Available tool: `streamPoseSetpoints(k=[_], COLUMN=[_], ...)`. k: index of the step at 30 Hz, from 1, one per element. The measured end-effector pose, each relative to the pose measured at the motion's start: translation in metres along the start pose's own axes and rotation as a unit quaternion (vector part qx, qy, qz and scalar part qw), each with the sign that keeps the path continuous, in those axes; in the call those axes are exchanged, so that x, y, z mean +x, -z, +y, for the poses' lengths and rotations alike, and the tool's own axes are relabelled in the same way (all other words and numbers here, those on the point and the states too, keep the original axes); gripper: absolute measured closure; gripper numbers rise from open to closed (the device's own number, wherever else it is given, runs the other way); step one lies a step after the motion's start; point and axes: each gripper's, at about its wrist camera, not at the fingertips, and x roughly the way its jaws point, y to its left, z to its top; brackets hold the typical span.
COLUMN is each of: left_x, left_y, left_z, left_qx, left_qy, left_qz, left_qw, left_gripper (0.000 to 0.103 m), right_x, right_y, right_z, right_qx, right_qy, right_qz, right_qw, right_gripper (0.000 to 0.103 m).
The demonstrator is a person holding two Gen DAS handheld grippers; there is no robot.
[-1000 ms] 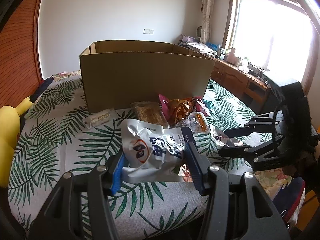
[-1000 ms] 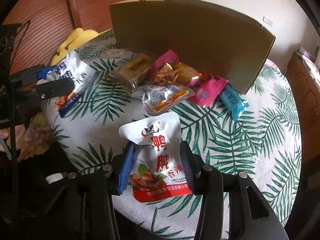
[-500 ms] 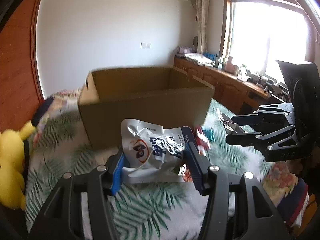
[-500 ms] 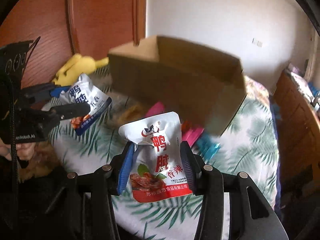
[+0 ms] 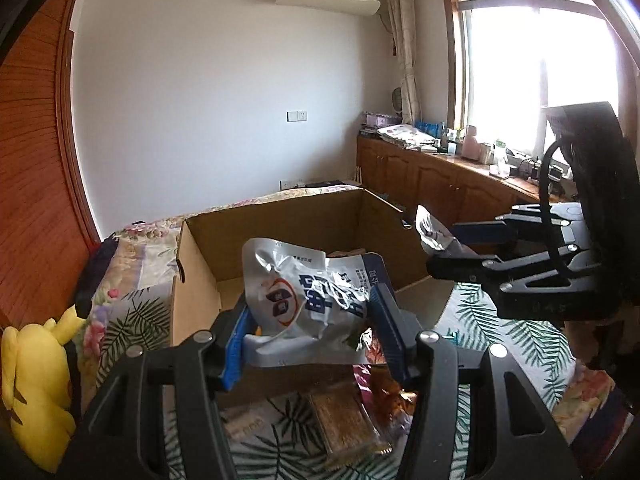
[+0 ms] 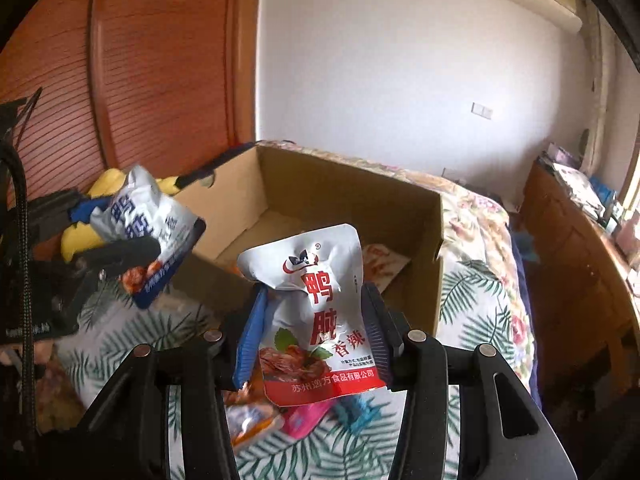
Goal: Organize snacks
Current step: 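Lift both held bags and carry them over the cardboard box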
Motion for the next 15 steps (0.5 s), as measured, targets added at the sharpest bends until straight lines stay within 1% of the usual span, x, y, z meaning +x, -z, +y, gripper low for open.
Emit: streamPoseSetpoints(k=[4, 8, 13, 15], left_x=[0.021, 0.037, 0.052, 0.057], left_y=[-0.006, -0.008, -0.006, -0.007], left_z=[0.003, 0.005, 0.01, 0.013], left_qx=[0.006, 0.005, 0.004, -0.002], left_qy=[-0.008, -0.02, -0.036, -0.037], left_qz=[0.012, 0.023, 0.034, 0.037], left_qw=[0.9999, 0.9995, 0.9988, 0.9986], left_gripper=[0.048, 0.048, 0.048, 0.048], right_x=[0.016, 0.027, 0.041, 0.044], right_y=[-0.008, -0.009, -0.007, -0.006], right_z=[-0.006, -0.015, -0.026, -0.029], right_qx=[0.007, 0.023, 0.045, 0.05], right_qy=[0.01, 0.017, 0.016, 0.019], right_qz=[0.002, 0.006, 0.016, 0.018], right_qw=[1.0, 1.0, 0.999, 0.998], right_gripper=[0.055, 0.055, 0.054, 0.054])
